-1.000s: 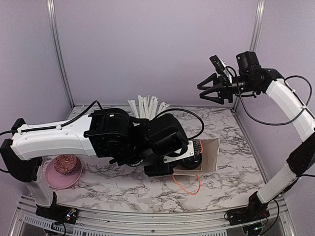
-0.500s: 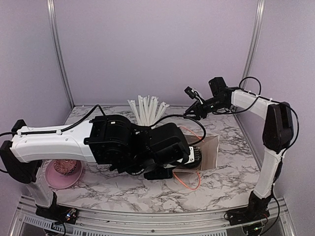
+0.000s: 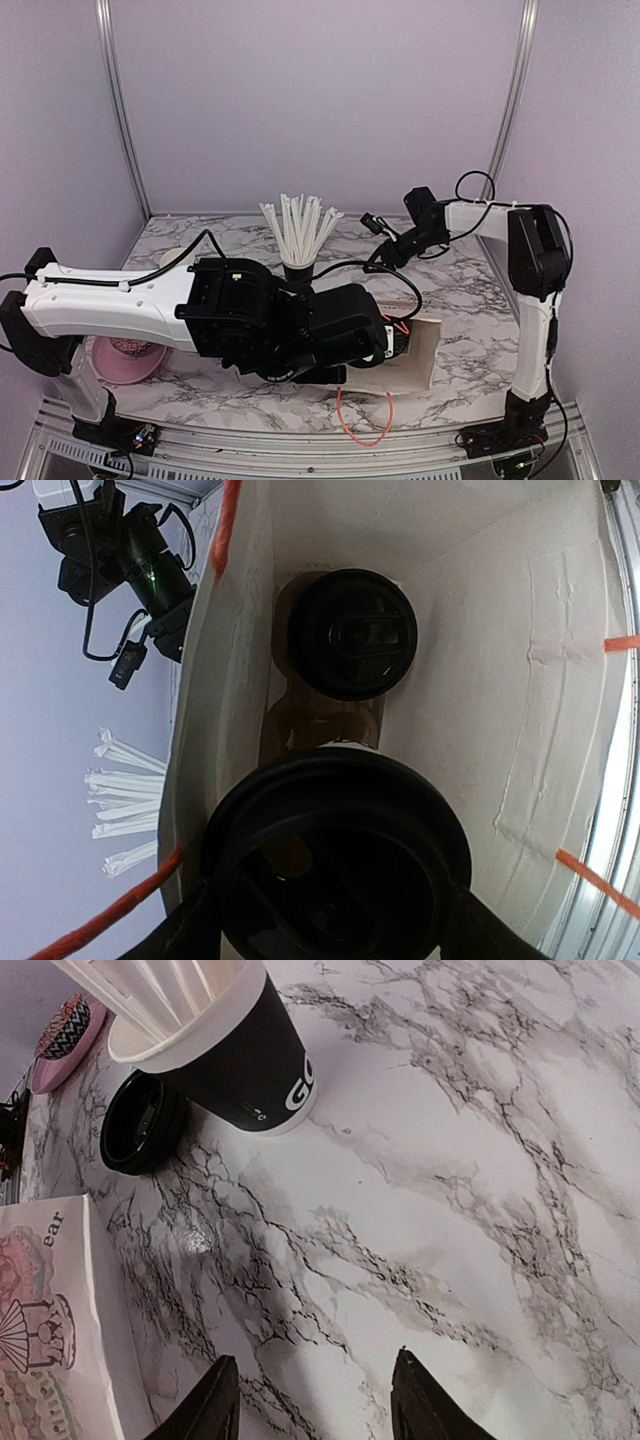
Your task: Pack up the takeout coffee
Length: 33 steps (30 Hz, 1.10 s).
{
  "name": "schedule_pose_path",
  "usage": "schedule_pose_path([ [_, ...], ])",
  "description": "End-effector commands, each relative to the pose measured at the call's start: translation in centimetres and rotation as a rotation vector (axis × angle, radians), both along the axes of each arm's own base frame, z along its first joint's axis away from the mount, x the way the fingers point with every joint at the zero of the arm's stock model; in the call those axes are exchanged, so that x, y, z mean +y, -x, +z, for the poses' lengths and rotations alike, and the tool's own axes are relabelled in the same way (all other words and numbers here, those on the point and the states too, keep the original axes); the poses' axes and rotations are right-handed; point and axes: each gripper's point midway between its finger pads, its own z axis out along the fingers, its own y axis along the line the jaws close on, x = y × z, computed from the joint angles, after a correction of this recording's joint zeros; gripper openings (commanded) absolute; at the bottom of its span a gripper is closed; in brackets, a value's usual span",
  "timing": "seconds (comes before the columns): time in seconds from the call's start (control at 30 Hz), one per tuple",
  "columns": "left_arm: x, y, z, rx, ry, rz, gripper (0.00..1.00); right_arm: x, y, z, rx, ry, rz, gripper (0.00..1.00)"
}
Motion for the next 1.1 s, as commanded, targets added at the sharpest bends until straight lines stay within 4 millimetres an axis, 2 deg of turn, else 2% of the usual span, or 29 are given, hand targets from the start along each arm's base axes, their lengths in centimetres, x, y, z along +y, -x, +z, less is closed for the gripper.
schedule_pose_path([
  [0.0,1.0,-0.7,-0.1,-0.076,-0.058,0.006,0.44,1.5,1.7,-1.4,0.041,0.014,0.056,0.5],
  [0.27,0.8,-0.9,0.3,-0.11,-0.052,-0.008,0.41,3.3,4.3,-3.6,0.144,0.003,0.138,0.49],
  [0.5,0.8,-0.9,0.4,-0.126,-0.034,-0.026,0.41,4.4,6.6,-4.4,0.245,-0.046,0.207,0.49],
  [0.8,0.4,-0.2,0.3,-0.096,-0.005,-0.068,0.42,6.0,11.5,-4.6,0.329,-0.096,0.361,0.48],
  [1.07,1.2,1.8,-0.9,-0.04,-0.017,-0.132,0.42,6.5,12.5,-3.5,0.322,-0.119,0.37,0.47],
])
